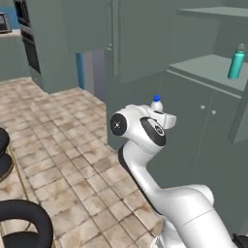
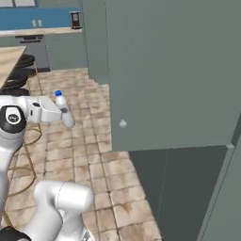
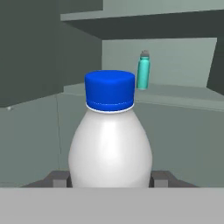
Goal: Sort all alcoholic drinks to one cabinet, and non-alcoholic drinks to the other.
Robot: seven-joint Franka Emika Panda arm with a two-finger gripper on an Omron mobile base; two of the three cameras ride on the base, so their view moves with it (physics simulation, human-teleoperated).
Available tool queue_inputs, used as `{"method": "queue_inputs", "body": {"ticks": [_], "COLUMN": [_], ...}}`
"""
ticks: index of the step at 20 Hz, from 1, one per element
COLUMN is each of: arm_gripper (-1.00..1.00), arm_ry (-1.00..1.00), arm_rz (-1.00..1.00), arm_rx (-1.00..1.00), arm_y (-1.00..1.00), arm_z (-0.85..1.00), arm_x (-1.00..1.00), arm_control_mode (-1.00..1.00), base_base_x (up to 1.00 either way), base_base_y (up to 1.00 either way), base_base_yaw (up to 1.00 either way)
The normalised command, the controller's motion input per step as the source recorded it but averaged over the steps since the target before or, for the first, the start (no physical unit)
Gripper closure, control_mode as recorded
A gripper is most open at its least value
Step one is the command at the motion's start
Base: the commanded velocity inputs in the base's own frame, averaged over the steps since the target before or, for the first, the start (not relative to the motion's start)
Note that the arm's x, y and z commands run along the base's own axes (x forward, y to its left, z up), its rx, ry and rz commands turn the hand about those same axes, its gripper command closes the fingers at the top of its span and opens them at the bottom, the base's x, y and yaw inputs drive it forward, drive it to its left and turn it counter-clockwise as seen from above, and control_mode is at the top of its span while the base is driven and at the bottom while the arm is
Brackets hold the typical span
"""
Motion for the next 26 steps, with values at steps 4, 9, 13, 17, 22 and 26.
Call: {"method": "queue_inputs", "body": {"ticks": [4, 9, 13, 17, 22, 26], "arm_gripper": [1.00, 1.00, 1.00, 1.00, 1.00, 1.00], "arm_ry": [0.00, 0.00, 0.00, 0.00, 0.00, 0.00], "arm_rz": [0.00, 0.00, 0.00, 0.00, 0.00, 0.00], "arm_rx": [0.00, 0.00, 0.00, 0.00, 0.00, 0.00], "arm_y": [0.00, 0.00, 0.00, 0.00, 0.00, 0.00], "arm_z": [0.00, 0.00, 0.00, 0.00, 0.00, 0.00], "arm_x": [0.00, 0.00, 0.00, 0.00, 0.00, 0.00], "arm_control_mode": [1.00, 1.00, 1.00, 1.00, 1.00, 1.00], "base_base_x": [0.34, 0.38, 0.40, 0.46, 0.51, 0.55], "base_base_y": [0.00, 0.00, 0.00, 0.00, 0.00, 0.00], "base_base_yaw": [-0.35, -0.33, -0.32, -0.31, -0.30, -0.30]}}
